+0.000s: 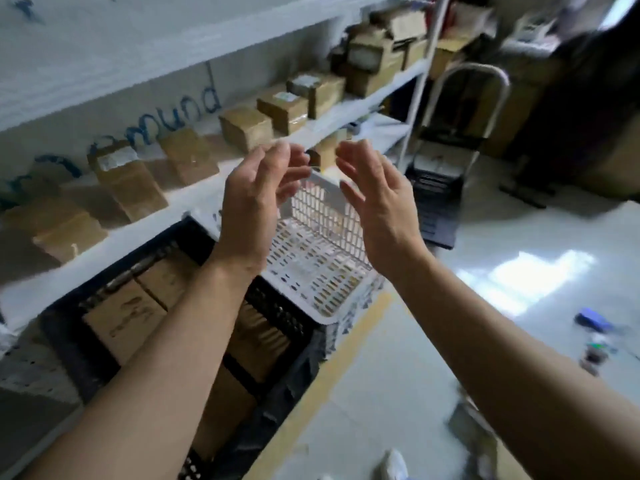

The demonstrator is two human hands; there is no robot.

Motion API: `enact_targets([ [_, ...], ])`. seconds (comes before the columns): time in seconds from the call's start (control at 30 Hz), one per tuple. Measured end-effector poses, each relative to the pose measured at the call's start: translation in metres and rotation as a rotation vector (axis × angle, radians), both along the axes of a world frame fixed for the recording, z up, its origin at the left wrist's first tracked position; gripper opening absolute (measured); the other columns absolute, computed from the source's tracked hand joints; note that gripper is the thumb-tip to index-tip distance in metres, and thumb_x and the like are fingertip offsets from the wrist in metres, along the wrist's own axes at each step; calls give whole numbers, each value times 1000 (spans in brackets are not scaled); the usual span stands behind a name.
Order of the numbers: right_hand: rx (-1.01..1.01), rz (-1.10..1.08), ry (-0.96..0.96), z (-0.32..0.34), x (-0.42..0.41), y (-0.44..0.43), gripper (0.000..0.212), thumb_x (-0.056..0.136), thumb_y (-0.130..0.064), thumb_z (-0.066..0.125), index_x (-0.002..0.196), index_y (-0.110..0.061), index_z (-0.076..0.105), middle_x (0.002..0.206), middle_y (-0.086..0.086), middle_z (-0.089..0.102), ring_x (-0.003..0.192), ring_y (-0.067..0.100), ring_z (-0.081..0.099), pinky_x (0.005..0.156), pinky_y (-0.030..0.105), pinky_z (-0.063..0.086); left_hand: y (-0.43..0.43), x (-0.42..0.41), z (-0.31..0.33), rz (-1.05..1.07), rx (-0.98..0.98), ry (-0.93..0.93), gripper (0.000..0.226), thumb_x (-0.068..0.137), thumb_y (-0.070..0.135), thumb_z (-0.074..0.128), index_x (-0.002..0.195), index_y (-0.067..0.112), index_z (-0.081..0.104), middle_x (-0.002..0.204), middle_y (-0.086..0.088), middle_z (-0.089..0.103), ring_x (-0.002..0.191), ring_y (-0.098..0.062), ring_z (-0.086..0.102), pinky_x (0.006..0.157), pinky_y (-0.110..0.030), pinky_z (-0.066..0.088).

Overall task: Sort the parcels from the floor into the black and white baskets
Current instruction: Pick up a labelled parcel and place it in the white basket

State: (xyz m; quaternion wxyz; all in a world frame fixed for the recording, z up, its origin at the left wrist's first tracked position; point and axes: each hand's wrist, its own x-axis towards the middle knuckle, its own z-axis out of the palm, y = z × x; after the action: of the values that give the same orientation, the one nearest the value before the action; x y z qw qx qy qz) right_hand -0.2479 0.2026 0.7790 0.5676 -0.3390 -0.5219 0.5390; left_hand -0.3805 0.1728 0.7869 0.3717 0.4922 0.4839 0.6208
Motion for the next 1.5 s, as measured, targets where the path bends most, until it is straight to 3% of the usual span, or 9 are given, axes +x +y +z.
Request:
enact_targets([
  [0.2, -6, -341, -55, 1, 150, -52, 27, 86, -39, 50, 96, -18, 63, 90, -3, 72, 86, -1, 67, 74, 15, 53, -1, 146, -4, -391, -1, -19, 28, 92, 38, 41, 97, 21, 62, 101, -1, 68, 102, -20, 66, 99, -43, 47],
  [0.37, -82, -667, -102, -10, 278, -121, 29, 92, -41, 46, 101, -18, 62, 107, 4, 67, 114, 20, 59, 105, 40, 44, -29, 275, -16, -689, -23, 11, 29, 92, 37, 41, 101, 16, 60, 107, -8, 65, 104, -21, 64, 94, -35, 50],
  [0.43, -127, -766, -106, -20, 329, -151, 40, 96, -36, 43, 108, 0, 58, 121, 30, 54, 119, 42, 47, 107, 54, 35, -48, 323, -23, -789, -30, -3, 27, 96, 32, 40, 101, 15, 59, 107, -10, 64, 102, -20, 64, 89, -29, 51],
  [0.6, -194, -905, -126, -35, 431, -228, 30, 92, -45, 45, 103, -21, 60, 126, 28, 51, 122, 39, 46, 105, 45, 38, -104, 432, -40, -951, -69, -4, 24, 101, 20, 35, 102, 10, 57, 106, -11, 63, 103, -24, 63, 89, -31, 52],
  [0.77, -227, -969, -89, -56, 505, -281, 46, 73, -57, 50, 106, -26, 58, 115, -8, 61, 119, 11, 54, 104, 31, 41, -151, 513, -58, -996, -149, -13, 24, 101, 20, 36, 97, 12, 57, 101, -10, 63, 98, -23, 63, 85, -29, 53],
  [0.9, -281, -1015, -47, -82, 547, -297, 33, 93, -43, 48, 112, -19, 58, 115, -7, 62, 119, 14, 54, 108, 36, 38, -167, 552, -76, -993, -214, 25, 25, 102, 21, 35, 96, 12, 58, 101, -10, 64, 103, -28, 62, 91, -38, 50],
  [1.07, -349, -1092, 3, -105, 578, -291, 23, 92, -41, 52, 98, -21, 62, 105, 11, 68, 109, 24, 60, 101, 38, 43, -158, 583, -95, -977, -273, 55, 27, 102, 23, 36, 99, 8, 58, 104, -14, 63, 104, -29, 63, 91, -38, 50],
  [1.17, -368, -1117, 18, -116, 595, -280, 18, 95, -35, 51, 96, -22, 62, 96, -8, 64, 100, 10, 58, 102, 34, 40, -143, 601, -107, -998, -302, 70, 28, 102, 24, 37, 102, 6, 58, 106, -18, 63, 104, -30, 62, 90, -36, 51],
  [1.5, -446, -1062, 43, -158, 609, -195, 18, 94, -33, 52, 101, -21, 63, 99, -14, 66, 101, 0, 60, 96, 19, 44, -57, 623, -145, -924, -406, 108, 27, 101, 27, 37, 96, 12, 60, 98, -9, 65, 98, -23, 64, 93, -41, 48],
])
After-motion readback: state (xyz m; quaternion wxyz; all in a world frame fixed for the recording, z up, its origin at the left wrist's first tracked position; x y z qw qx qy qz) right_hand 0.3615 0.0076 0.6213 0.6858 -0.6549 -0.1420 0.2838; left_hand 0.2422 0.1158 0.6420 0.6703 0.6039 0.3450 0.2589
